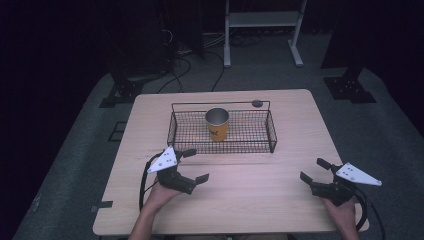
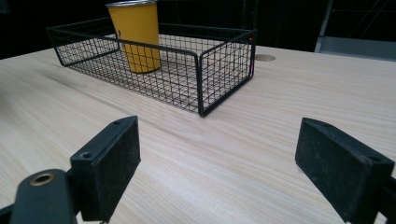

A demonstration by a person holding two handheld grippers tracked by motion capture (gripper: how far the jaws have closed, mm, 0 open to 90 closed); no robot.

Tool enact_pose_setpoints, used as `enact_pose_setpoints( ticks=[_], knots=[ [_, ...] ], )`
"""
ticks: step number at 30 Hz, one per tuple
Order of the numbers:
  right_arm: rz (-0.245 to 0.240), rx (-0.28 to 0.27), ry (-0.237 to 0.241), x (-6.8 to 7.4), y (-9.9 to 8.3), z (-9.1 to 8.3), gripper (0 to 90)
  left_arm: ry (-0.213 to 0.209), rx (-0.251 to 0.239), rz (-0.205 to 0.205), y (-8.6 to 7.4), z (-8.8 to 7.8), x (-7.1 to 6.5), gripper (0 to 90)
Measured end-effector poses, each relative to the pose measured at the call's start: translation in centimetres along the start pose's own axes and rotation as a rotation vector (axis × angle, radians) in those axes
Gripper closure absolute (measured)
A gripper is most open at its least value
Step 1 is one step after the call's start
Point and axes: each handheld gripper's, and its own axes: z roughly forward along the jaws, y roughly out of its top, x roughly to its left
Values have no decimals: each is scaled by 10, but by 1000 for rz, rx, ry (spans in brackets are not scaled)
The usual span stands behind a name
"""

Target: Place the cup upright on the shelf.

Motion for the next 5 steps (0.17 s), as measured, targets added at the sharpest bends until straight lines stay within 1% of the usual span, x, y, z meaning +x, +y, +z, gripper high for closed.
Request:
enact_pose_setpoints(
  ticks=[5],
  knots=[
    [-7,2,-1,1,0,0,130,-1,-12,-9,-4,-2,-6,21]
  ],
)
